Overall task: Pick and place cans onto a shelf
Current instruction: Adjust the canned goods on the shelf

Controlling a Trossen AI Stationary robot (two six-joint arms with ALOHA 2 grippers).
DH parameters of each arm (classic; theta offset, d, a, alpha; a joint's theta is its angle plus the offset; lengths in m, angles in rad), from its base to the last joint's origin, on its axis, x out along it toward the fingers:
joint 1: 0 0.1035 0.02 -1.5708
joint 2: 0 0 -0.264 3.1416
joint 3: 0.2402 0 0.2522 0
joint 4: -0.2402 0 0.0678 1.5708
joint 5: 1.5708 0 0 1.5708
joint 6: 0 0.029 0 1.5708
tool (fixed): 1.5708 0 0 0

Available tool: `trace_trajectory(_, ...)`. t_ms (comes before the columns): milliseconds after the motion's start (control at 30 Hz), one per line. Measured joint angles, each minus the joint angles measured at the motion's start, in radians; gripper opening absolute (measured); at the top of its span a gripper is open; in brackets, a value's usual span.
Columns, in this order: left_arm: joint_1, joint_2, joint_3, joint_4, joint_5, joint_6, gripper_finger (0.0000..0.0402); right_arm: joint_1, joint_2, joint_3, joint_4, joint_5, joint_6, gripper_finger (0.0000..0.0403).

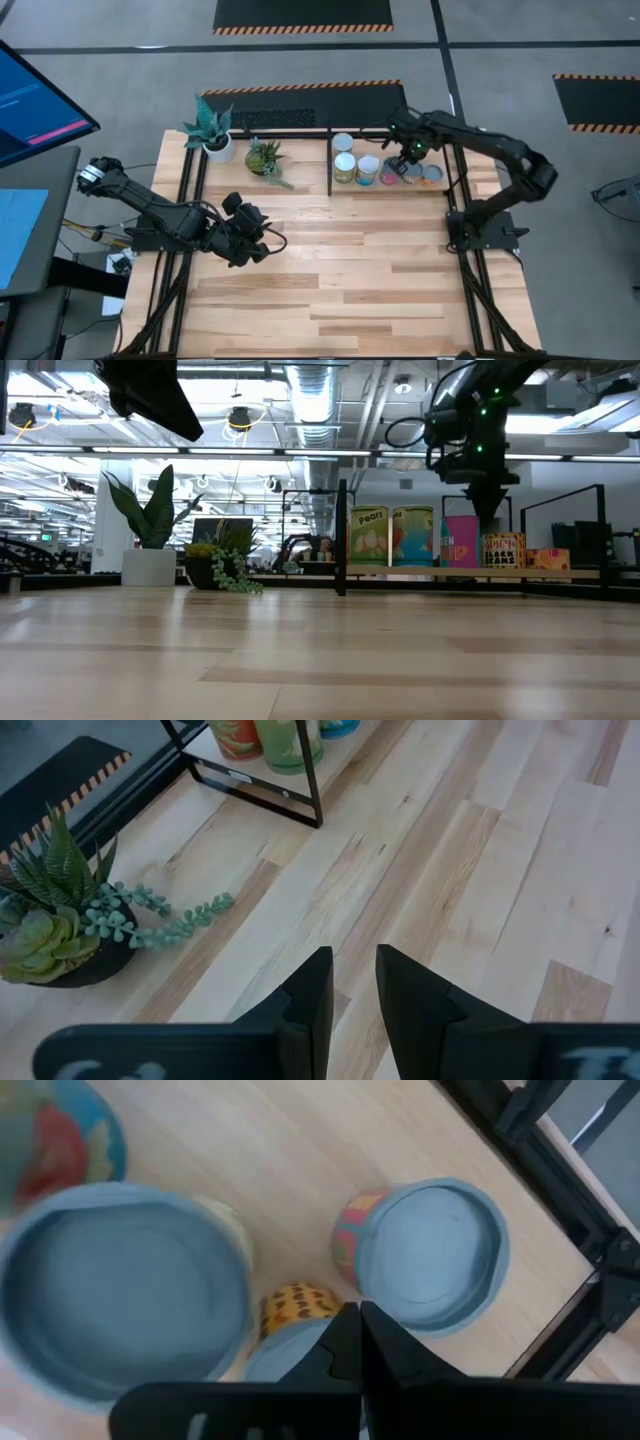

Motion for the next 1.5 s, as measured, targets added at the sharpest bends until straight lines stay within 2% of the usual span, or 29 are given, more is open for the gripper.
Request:
trace_trajectory(267,0.000,0.000,0.000,0.000,0.000,0.000,0.0070,-0.046,-0.023,0.000,-0.006,-0.011,-0.017,0.0011)
trace_trajectory(433,0.000,0.000,0.000,0.000,-0.001,0.000,0.0070,-0.066,-0.044,0.001,-0.023,-0.119,-0.038,0.0008)
trace_trajectory(633,0.000,0.000,0.000,0.000,-0.001,0.000,0.0070,-0.059,-0.114,0.004,0.156,-0.127,-0.055,0.0012)
trace_trajectory(867,0.000,0.000,0.000,0.000,-0.003,0.000,0.0070,0.060,-0.144,0.070,0.305,-0.310,-0.071,0.0006)
trace_trajectory(1100,0.000,0.000,0.000,0.000,-0.005,0.000,0.0070,0.220,-0.065,0.127,0.428,-0.308,-0.089,0.0011)
trace_trajectory(1233,0.000,0.000,0.000,0.000,-0.008,0.000,0.0070,0.237,0.004,0.132,0.464,-0.299,-0.077,0.0008)
trace_trajectory(1500,0.000,0.000,0.000,0.000,-0.008,-0.001,0.0070,0.251,0.123,0.130,0.514,-0.197,-0.083,0.0008)
